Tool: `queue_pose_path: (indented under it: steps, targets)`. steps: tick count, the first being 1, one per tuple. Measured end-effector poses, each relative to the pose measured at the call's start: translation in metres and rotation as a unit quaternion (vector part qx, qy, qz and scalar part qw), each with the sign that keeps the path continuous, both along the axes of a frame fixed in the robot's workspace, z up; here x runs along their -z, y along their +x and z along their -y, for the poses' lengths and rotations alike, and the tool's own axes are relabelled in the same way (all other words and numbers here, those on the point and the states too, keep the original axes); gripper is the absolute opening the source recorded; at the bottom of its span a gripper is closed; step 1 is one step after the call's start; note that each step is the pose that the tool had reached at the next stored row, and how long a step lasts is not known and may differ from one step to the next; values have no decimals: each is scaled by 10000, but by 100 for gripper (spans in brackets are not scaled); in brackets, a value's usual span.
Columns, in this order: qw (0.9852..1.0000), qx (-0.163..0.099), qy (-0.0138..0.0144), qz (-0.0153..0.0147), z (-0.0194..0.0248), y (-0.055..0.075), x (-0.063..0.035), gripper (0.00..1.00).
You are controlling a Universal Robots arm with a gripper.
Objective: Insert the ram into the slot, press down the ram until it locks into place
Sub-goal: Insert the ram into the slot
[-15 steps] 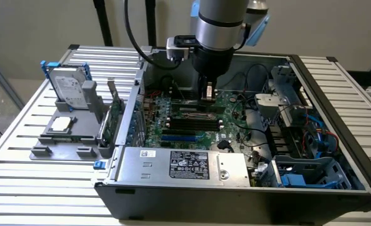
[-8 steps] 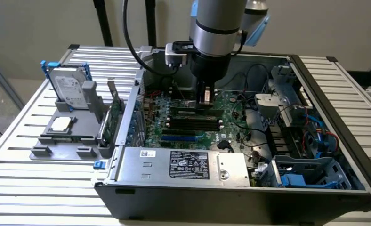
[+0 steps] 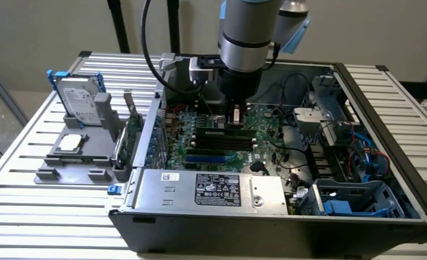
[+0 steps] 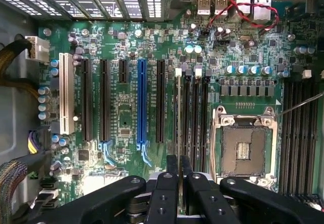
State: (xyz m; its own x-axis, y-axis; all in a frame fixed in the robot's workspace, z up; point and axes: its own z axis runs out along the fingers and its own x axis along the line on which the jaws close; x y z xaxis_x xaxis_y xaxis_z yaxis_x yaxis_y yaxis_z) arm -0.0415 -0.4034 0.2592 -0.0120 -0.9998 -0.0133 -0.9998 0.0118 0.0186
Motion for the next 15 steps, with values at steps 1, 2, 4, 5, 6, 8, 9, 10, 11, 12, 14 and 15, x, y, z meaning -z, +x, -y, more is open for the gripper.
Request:
queue_pose_path:
  steps: [1, 2, 4, 5, 6, 8, 9, 10, 11, 12, 14, 15]
  targets:
    - [10000, 0, -5, 9, -6, -6, 16, 13]
    - [10000, 0, -11, 17, -10, -12, 32, 13]
    - [10000, 0, -26, 37, -20, -21, 60, 13]
    - [10000, 0, -38, 49, -23, -24, 72, 13]
    - [10000, 0, -51, 62, -25, -25, 83, 13]
    - [9999, 0, -75, 87, -27, -26, 107, 13]
    - [9999, 0, -89, 94, -27, -26, 119, 13]
    - [9999, 0, -101, 98, -28, -26, 133, 13]
    - [9999, 1, -114, 99, -29, -26, 146, 13]
    - [9999, 2, -120, 99, -31, -26, 157, 13]
    - [9999, 6, -124, 99, -34, -26, 165, 13]
    - [9999, 9, -124, 99, -35, -26, 167, 13]
